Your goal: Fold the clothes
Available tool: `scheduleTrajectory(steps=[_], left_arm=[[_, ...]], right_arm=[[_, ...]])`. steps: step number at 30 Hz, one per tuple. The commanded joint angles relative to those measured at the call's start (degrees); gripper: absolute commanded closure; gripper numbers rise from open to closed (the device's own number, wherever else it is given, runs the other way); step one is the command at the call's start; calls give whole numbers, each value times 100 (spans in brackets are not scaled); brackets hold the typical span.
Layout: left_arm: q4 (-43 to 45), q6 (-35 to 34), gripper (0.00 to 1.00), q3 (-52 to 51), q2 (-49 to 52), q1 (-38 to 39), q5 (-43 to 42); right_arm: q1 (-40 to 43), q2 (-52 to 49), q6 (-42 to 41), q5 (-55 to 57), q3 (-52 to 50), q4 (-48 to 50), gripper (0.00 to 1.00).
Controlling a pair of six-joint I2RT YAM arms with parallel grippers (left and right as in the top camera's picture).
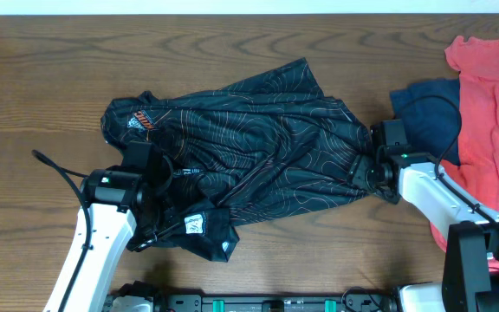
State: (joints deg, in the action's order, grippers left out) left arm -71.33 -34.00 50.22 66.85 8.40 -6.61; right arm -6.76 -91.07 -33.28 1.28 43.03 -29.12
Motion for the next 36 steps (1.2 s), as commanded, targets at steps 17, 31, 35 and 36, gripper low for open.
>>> scheduleTrajectory(steps=[17,31,35,36], left_arm=[[87,940,93,1003,-33,-13,109],[-800,1198,94,4656,-162,-286,114],[-946,1298,94,5626,-339,-481,114],[-964,1298,94,5845,-402,-533,116]], right_arm=[[369,990,1287,-431,1888,-1805,99],[1193,2542,1993,-129,4878,-3287,99],[1419,2750,2035,-103,5381,-3303,99],[1478,2774,2083,-105,5512,-3316,99]])
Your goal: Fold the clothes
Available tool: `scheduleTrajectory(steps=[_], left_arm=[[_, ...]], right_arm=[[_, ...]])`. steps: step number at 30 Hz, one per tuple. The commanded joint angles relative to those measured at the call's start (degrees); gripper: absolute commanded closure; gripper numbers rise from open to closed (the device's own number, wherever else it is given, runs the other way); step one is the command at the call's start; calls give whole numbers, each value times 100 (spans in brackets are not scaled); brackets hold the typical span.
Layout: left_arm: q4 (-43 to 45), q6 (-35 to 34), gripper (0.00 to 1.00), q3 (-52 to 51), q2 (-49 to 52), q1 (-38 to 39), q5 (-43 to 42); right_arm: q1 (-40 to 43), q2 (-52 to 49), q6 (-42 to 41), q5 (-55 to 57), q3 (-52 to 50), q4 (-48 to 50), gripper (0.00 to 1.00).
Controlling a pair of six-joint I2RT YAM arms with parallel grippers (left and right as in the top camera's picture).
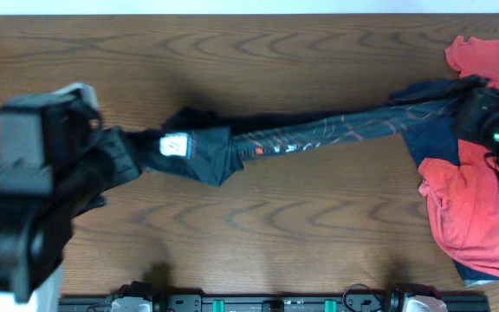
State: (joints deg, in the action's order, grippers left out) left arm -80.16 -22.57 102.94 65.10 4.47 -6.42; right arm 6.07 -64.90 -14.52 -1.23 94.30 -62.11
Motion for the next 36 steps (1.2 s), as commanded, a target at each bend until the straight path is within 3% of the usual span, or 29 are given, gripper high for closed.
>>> scheduleTrajectory(steps=[1,9,18,23,29,31,33,36], left_arm=[[-83,155,94,737,-280,-181,96],[20,133,94,1226,-422,-306,201],[-236,136,94,1130,621,-306,136],[-1025,221,94,1073,1462,-275,-1113],[-1182,684,93,380,2159,210,-1766],[-960,693,83,-48,2256,494,-1810],[-586,688,54,-599,2288,848,-2024],[109,428,39,-1462,2288,1399,-2317]], right_arm=[[234,170,264,146,492,-39,99],[319,79,348,264,887,-157,99],[269,-992,435,162,887,-498,99],[249,-1386,437,170,887,-717,99],[249,-1440,437,280,887,-737,99],[249,-1440,444,319,887,-763,99],[251,-1440,457,319,885,-807,99],[256,-1440,501,321,885,-839,99]])
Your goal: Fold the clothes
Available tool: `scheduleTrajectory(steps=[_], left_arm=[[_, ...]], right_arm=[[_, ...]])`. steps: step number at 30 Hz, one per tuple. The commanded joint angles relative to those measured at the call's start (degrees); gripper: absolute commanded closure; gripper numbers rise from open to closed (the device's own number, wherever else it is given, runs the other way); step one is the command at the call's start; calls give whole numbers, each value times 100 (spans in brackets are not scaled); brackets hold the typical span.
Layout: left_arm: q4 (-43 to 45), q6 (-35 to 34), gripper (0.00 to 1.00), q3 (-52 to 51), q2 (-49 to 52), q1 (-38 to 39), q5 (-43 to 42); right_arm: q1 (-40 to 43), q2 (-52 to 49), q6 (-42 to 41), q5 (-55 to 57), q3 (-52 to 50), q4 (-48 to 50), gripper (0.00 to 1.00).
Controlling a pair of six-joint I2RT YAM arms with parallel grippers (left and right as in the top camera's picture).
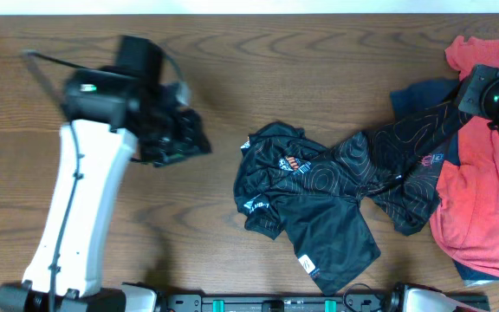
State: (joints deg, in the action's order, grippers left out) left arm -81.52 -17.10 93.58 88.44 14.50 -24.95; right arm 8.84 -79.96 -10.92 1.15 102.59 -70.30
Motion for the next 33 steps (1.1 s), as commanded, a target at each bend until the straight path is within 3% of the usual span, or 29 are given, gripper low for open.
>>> scheduleTrajectory(steps=[1,6,12,16,21,31,33], left_arm=[[476,-262,38,-787,-46,568,-463],[2031,-1154,32,-2262,-44,1593,-463],[4513,-2321,31,-3851,-44,2835,-446],[5724,-3289,31,-4520,-9,3397,26],[6203,-3987,31,-4782,264,3816,752],[7790,-4164,32,-4782,1272,4142,754],[7877,-4172,44,-4782,1351,4079,807]], right_arm=[[-24,66,140,96,57,-20,99],[-22,66,140,101,52,-22,99],[-22,66,140,101,52,-26,99],[-22,66,181,101,50,-26,99],[-22,66,181,98,48,-26,99],[-22,66,184,101,48,-52,99],[-24,66,181,98,48,-66,99]])
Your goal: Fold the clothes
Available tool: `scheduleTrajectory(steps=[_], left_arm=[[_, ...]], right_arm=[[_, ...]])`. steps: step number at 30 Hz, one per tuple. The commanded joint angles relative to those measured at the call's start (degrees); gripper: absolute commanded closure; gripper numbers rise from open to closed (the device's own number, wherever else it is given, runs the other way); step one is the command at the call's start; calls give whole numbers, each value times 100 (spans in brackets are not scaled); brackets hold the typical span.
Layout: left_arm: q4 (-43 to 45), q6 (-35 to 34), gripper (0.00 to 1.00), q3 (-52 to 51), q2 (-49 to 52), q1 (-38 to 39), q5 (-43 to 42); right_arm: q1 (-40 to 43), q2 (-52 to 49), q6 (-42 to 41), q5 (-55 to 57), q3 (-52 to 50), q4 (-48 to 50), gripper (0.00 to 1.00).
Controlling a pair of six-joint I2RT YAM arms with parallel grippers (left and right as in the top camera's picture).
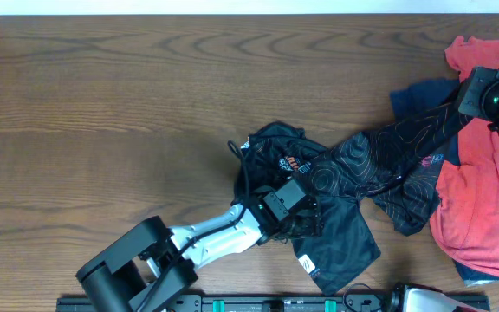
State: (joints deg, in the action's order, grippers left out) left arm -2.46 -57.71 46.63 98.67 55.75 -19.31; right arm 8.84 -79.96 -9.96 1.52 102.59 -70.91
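Note:
A black shirt (346,247) with thin orange contour lines lies crumpled right of the table's centre, in the overhead view. My left gripper (304,218) is low on the shirt's left half, its fingers lost against the dark cloth. My right gripper (472,104) is raised at the far right and shut on one end of the shirt. From that gripper a band of cloth runs down to the heap.
A red shirt (483,199) lies at the right edge, partly under my right arm. A navy garment (416,94) lies beside it. The brown wooden table (102,130) stretches to the left and far side.
My left arm was raised over the far left of the table, away from the shirt. Its gripper is now down on the shirt's left half. The right gripper and the shirt have barely changed.
The shirt lay spread at centre with a gripper at each side of it. Then it hung stretched in a band between both raised arms. Then it lay crumpled right of centre, held only by the right gripper, and now the left gripper is on it.

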Motion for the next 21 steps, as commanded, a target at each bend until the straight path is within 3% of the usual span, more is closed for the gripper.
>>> scheduleTrajectory(steps=[1,3,6,10,14,21], left_arm=[[0,-109,61,-87,332,-85,297],[72,-105,94,-85,295,-214,378],[107,-13,94,-76,116,-476,214],[-98,767,94,-74,-509,-807,-173],[-944,1473,94,-33,-1694,-1314,-157],[-2197,2249,94,339,-4258,-2935,-157]], right_arm=[[-24,66,85,61,48,-7,99],[-24,66,85,61,48,-7,99],[-22,66,85,63,48,-7,99],[-22,66,85,131,48,-9,99],[-22,66,83,127,48,-26,99],[-24,79,87,-350,48,-116,99]])
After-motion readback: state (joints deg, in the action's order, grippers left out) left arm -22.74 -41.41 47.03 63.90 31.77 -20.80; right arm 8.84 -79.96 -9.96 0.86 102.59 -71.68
